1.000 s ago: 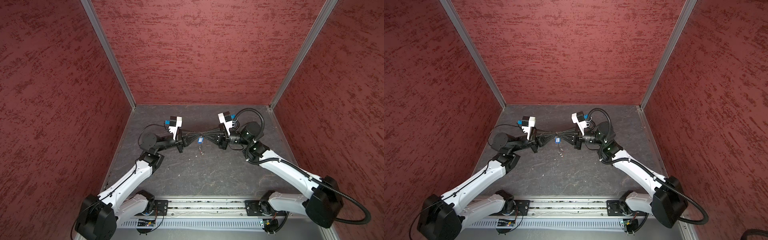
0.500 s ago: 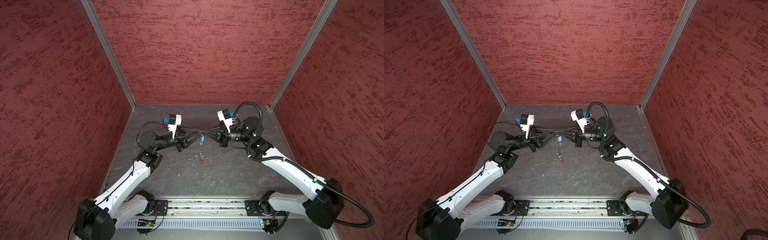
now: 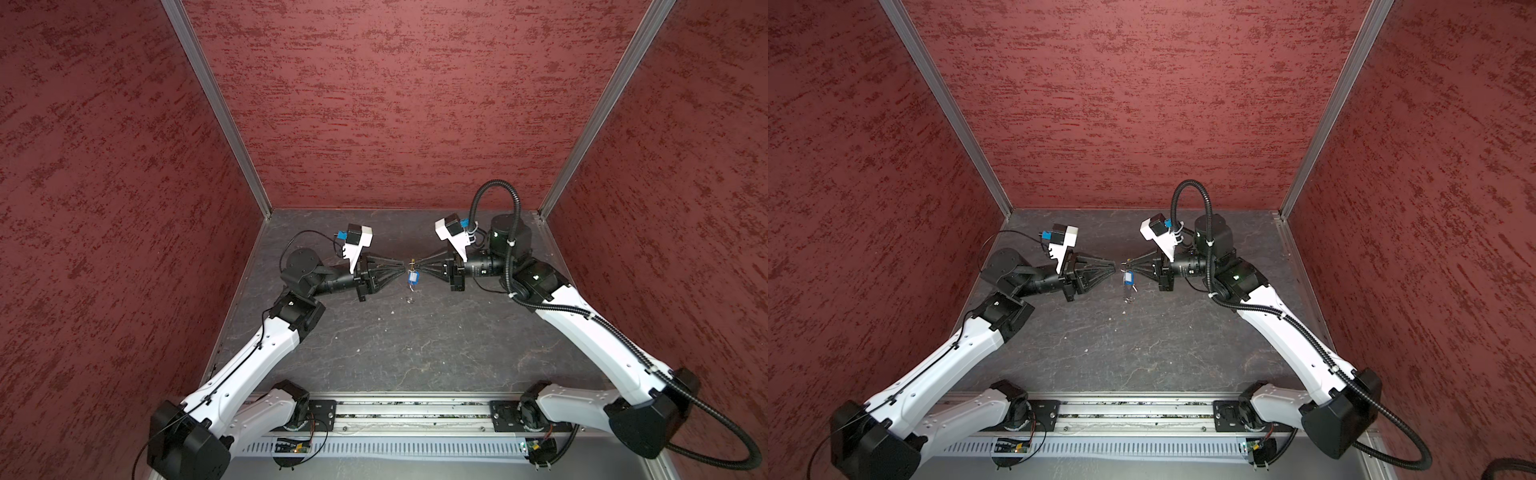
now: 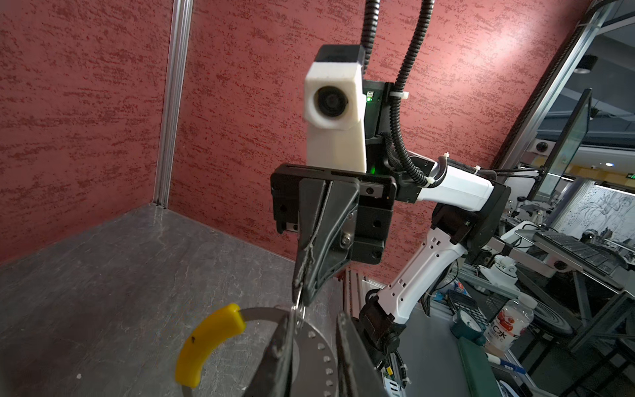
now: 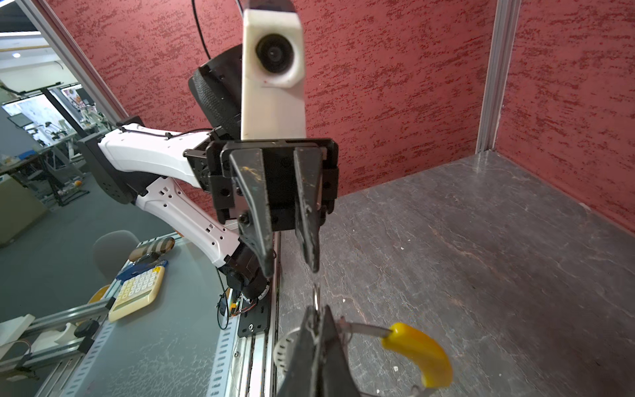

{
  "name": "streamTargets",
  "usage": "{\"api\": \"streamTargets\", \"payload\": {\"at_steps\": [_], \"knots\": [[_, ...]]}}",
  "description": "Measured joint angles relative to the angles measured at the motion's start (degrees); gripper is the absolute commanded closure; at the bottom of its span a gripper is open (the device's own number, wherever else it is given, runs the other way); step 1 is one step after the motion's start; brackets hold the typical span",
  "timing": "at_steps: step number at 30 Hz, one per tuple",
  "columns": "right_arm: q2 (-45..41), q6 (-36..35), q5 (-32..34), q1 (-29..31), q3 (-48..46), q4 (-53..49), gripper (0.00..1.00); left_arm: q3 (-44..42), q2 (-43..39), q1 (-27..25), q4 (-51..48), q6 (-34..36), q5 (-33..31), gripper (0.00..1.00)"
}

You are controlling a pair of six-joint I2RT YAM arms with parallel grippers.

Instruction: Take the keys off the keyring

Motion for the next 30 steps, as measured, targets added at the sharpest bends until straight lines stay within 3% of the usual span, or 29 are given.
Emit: {"api": "streamTargets", "payload": {"at_steps": [4, 22, 30], "knots": [[0.20, -1.49, -0.66, 0.00, 0.37, -2.10, 1.00, 0.02, 0.55, -0.02, 0.11, -0.33, 1.20, 0.87], [0.85, -2.21, -1.07, 0.24, 2.05, -4.04, 1.00, 0.61, 2.80, -0.26, 1.99, -1.55, 3.58, 0.85], [1.05, -2.43, -0.85, 0.59, 2.32, -4.31, 1.00, 0.66, 2.32, -0.28, 1.18, -1.03, 2.69, 0.76]]}}
